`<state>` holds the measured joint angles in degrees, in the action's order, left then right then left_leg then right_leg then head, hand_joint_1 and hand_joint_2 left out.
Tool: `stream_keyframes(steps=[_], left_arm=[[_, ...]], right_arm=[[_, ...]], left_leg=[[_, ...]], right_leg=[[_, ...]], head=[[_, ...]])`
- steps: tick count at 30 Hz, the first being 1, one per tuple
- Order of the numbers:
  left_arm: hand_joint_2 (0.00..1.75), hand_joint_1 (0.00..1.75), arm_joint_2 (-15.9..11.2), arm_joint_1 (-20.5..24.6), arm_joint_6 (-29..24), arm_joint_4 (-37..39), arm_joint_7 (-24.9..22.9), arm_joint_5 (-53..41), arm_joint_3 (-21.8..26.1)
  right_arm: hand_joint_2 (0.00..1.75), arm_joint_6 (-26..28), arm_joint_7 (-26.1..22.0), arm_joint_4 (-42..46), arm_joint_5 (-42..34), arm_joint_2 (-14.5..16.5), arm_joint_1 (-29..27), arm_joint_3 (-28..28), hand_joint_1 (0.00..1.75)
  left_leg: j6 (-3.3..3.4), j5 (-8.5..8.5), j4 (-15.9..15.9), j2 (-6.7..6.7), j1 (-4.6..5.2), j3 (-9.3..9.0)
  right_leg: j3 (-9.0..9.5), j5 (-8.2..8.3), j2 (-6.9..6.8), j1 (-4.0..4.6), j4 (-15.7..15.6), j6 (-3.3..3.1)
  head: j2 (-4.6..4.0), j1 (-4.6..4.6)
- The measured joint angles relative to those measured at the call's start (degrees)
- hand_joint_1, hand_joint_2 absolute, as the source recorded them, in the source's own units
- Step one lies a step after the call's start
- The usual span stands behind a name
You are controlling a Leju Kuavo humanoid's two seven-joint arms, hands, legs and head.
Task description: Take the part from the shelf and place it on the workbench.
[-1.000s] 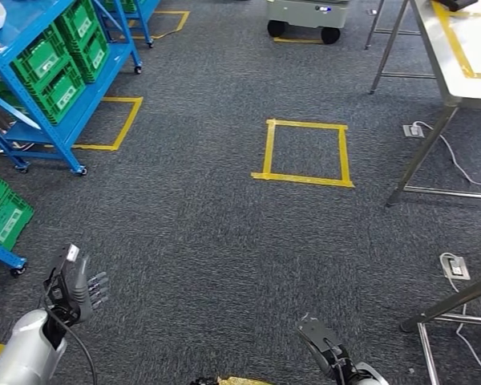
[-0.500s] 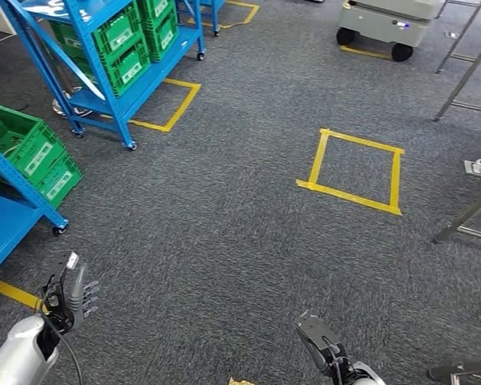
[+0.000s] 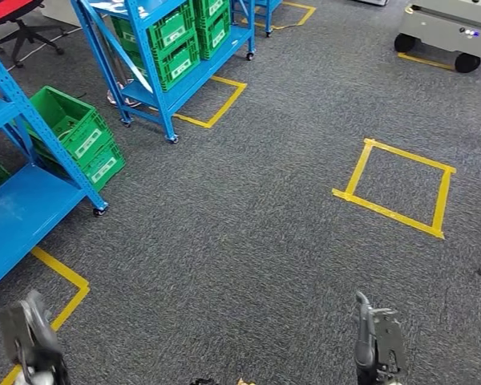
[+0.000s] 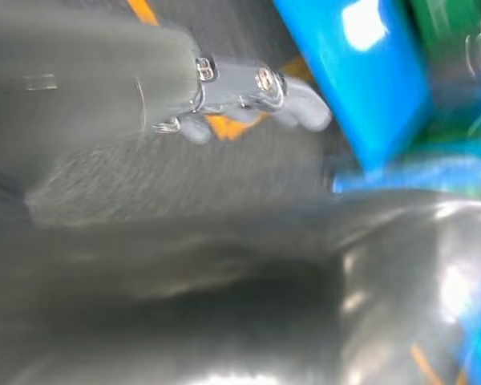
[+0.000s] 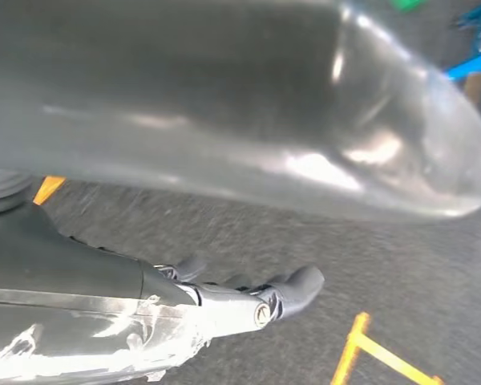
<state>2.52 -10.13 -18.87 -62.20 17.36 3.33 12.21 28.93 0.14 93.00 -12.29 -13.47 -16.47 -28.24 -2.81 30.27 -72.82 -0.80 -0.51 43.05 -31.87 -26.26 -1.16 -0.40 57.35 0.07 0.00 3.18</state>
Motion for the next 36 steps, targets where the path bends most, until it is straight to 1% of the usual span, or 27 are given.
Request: stream_keyframes(steps=[1,2,4,5,6,8,9,11,13,14,15,16,17,18,20,22,24,25,26,28,29,30,31,32,33,35,36], left_arm=[[0.00,0.00,2.08,-2.45,4.91,-1.24,1.68,-2.57,2.62],[0.00,0.00,4.14,-3.88,9.44,-2.46,2.42,-5.07,5.65],[0.00,0.00,7.38,-4.47,16.17,-5.39,1.84,-9.23,11.43],[0.00,0.00,8.92,-4.30,18.68,-6.95,1.17,-10.90,13.72],[0.00,0.00,10.28,-4.29,20.29,-8.51,0.30,-12.05,15.38],[0.00,0.00,12.27,-4.80,21.10,-11.21,-1.18,-12.89,16.83],[0.00,0.00,13.04,-5.25,20.98,-12.39,-1.71,-12.81,17.16],[0.00,0.00,14.29,-5.90,20.87,-14.19,-2.29,-12.46,17.67],[0.00,0.00,14.97,-6.14,21.24,-15.42,-2.70,-11.83,18.14],[0.00,0.00,15.20,-6.17,21.69,-15.79,-2.98,-11.43,18.36],[0.00,0.00,15.47,-6.30,22.33,-16.10,-3.25,-11.07,18.60],[0.00,0.00,15.78,-6.52,23.09,-16.36,-3.44,-10.90,18.84],[0.00,0.00,16.14,-6.78,23.96,-16.72,-3.61,-10.85,19.13],[0.00,0.00,16.43,-7.00,24.68,-17.10,-3.65,-11.00,19.42],[0.00,0.00,16.75,-7.19,25.50,-17.75,-3.63,-11.43,19.79],[0.00,0.00,16.93,-7.24,25.78,-18.09,-3.58,-11.63,19.97],[0.00,0.00,17.07,-7.33,25.91,-18.26,-3.50,-11.66,20.24],[0.00,0.00,17.10,-7.43,25.93,-18.30,-3.41,-11.66,20.38],[0.00,0.00,17.14,-7.46,25.96,-18.35,-3.28,-11.66,20.50],[0.00,0.00,17.19,-7.37,26.02,-18.42,-2.95,-11.73,20.58],[0.00,0.00,17.20,-7.26,26.06,-18.43,-2.80,-11.84,20.57],[0.00,0.00,17.20,-7.21,26.10,-18.43,-2.64,-12.01,20.56],[0.00,0.00,17.20,-7.21,26.13,-18.43,-2.48,-12.17,20.57],[0.00,0.00,17.20,-7.22,26.15,-18.44,-2.32,-12.32,20.60],[0.00,0.00,17.19,-7.22,26.17,-18.46,-2.19,-12.42,20.63],[0.00,0.00,17.22,-7.11,26.23,-18.51,-2.04,-12.49,20.66],[0.00,0.00,17.29,-7.03,26.27,-18.55,-1.99,-12.51,20.66]], right_arm=[[0.00,0.79,-0.39,2.84,-0.40,-0.42,-1.38,0.41,0.00],[0.00,1.10,-0.78,5.04,-0.89,-0.76,-2.24,0.70,0.00],[0.00,0.65,-1.97,7.32,-1.97,-1.18,-2.74,1.25,0.00],[0.00,0.17,-2.57,7.79,-2.49,-1.30,-2.61,1.48,0.00],[0.00,-0.29,-3.06,7.92,-2.89,-1.34,-2.35,1.63,0.00],[0.00,-0.75,-3.53,7.73,-3.31,-1.35,-1.95,1.58,0.00],[0.00,-0.78,-3.65,7.61,-3.36,-1.35,-1.82,1.52,0.00],[0.00,-0.75,-3.93,7.43,-3.44,-1.36,-1.68,1.43,0.00],[0.00,-0.61,-4.24,7.21,-3.88,-1.36,-1.66,1.45,0.00],[0.00,-0.56,-4.45,6.96,-4.34,-1.37,-1.67,1.47,0.00],[0.00,-0.57,-4.80,6.44,-4.86,-1.36,-1.55,1.52,0.00],[0.00,-0.70,-5.22,5.62,-5.29,-1.35,-1.26,1.59,0.00],[0.00,-0.88,-5.72,4.52,-5.73,-1.34,-0.85,1.71,0.00],[0.00,-1.11,-6.18,3.49,-5.94,-1.33,-0.43,1.87,0.00],[0.00,-1.51,-6.69,2.10,-6.05,-1.33,0.19,2.15,0.00],[0.00,-1.74,-6.85,1.35,-5.97,-1.32,0.47,2.32,0.00],[0.00,-1.90,-6.87,0.73,-5.92,-1.27,0.57,2.40,0.00],[0.00,-2.01,-6.88,0.49,-5.92,-1.23,0.68,2.45,0.00],[0.00,-2.14,-6.91,0.22,-5.91,-1.20,0.81,2.52,0.00],[0.00,-2.45,-7.01,-0.60,-5.94,-1.16,1.02,2.74,0.00],[0.00,-2.65,-7.13,-1.14,-5.96,-1.15,1.05,2.85,0.00],[0.00,-2.82,-7.30,-1.76,-5.94,-1.12,1.12,2.95,0.00],[0.00,-3.00,-7.51,-2.41,-5.86,-1.06,1.24,3.03,0.00],[0.00,-3.13,-7.74,-2.92,-5.74,-0.98,1.41,3.10,0.00],[0.00,-3.23,-7.93,-3.40,-5.62,-0.87,1.62,3.15,0.00],[0.00,-3.42,-8.19,-4.11,-5.46,-0.71,1.95,3.28,0.00],[0.00,-3.50,-8.29,-4.43,-5.39,-0.66,2.11,3.36,0.00]], left_leg=[[-0.21,-0.89,0.89,0.29,-0.23,-0.54],[-0.43,-2.51,3.79,0.99,-0.43,-2.11],[-0.67,-5.24,11.30,4.27,-0.54,-6.41],[-0.41,-5.78,13.76,5.35,-0.49,-7.88],[0.02,-5.82,14.99,5.82,-0.41,-8.66],[1.14,-5.75,15.18,4.03,-0.25,-8.69],[1.56,-5.85,15.23,3.20,-0.28,-8.70],[2.36,-6.16,15.33,1.62,-0.45,-8.65],[2.90,-6.35,15.34,0.17,-0.41,-8.45],[3.06,-6.41,15.34,-0.62,-0.29,-8.35],[3.14,-6.46,15.33,-1.51,-0.16,-8.29],[3.15,-6.51,15.32,-2.36,-0.06,-8.28],[3.09,-6.58,15.31,-3.29,-0.01,-8.28],[2.97,-6.66,15.30,-4.19,-0.02,-8.28],[2.51,-6.88,15.23,-5.72,0.05,-8.17],[1.89,-7.20,15.35,-6.87,0.04,-7.96],[1.17,-7.60,15.64,-7.87,-0.18,-7.69],[0.87,-7.28,15.29,-7.22,-0.07,-7.42],[0.62,-6.18,13.89,-5.80,0.07,-6.69],[0.41,-2.26,7.74,-1.75,0.43,-3.88],[0.36,-0.38,3.94,-0.59,0.44,-2.18],[0.34,0.58,1.22,-0.08,0.43,-1.07],[0.35,0.48,0.31,0.15,0.42,-0.87],[0.37,-0.50,1.33,0.34,0.41,-1.64],[0.43,-2.28,4.55,0.97,0.43,-3.60],[0.76,-5.00,12.17,3.74,0.64,-8.02],[1.09,-5.64,14.81,4.71,0.76,-9.49]], right_leg=[[0.07,-0.18,-0.63,-0.07,0.05,0.19],[0.13,-0.36,-1.37,-0.13,0.16,0.44],[0.18,-1.00,-2.98,0.09,0.67,1.23],[0.28,-1.40,-3.82,0.22,0.88,1.67],[0.49,-1.78,-4.59,0.34,0.97,2.09],[1.39,-2.24,-6.22,0.21,0.67,2.76],[1.74,-2.64,-6.09,0.03,0.77,3.12],[0.84,-5.10,-3.28,-0.26,3.93,3.69],[-2.68,-9.14,0.27,-0.34,11.41,3.87],[-4.52,-10.55,0.92,-0.33,15.02,3.85],[-5.69,-10.79,1.18,-0.30,16.99,3.74],[-5.87,-9.95,1.30,-0.28,16.85,3.59],[-4.92,-8.06,1.57,-0.28,14.40,3.37],[-3.09,-5.74,2.41,-0.31,10.38,3.14],[0.14,-2.90,4.71,-0.40,3.38,2.83],[1.10,-2.46,5.40,-0.23,1.48,2.49],[1.36,-1.99,4.06,-0.10,1.23,1.76],[1.51,-1.71,3.41,-0.13,0.93,1.38],[1.57,-1.42,2.64,-0.16,0.59,0.97],[1.61,-1.15,1.10,0.00,0.16,0.51],[1.58,-1.14,0.20,0.11,0.14,0.38],[1.54,-1.16,-0.68,0.19,0.15,0.35],[1.53,-1.21,-1.56,0.22,0.16,0.35],[1.57,-1.26,-2.37,0.21,0.16,0.39],[1.69,-1.37,-3.14,0.20,0.17,0.51],[1.84,-1.80,-4.52,0.47,0.29,1.00],[1.96,-2.06,-5.16,0.66,0.33,1.28]], head=[[0.00,-0.01],[0.00,-0.03],[0.00,0.13],[0.00,0.15],[0.00,0.16],[0.00,0.01],[0.00,-0.04],[0.00,-0.36],[0.00,-0.72],[0.00,-0.78],[0.00,-0.81],[0.00,-0.83],[0.00,-0.83],[0.00,-0.84],[0.00,-0.84],[0.00,-0.80],[0.00,-0.78],[0.00,-0.70],[0.00,-0.45],[0.00,0.00],[0.00,0.13],[0.00,0.12],[0.00,0.14],[0.00,0.14],[0.00,0.16],[0.00,0.15],[0.00,0.08]])
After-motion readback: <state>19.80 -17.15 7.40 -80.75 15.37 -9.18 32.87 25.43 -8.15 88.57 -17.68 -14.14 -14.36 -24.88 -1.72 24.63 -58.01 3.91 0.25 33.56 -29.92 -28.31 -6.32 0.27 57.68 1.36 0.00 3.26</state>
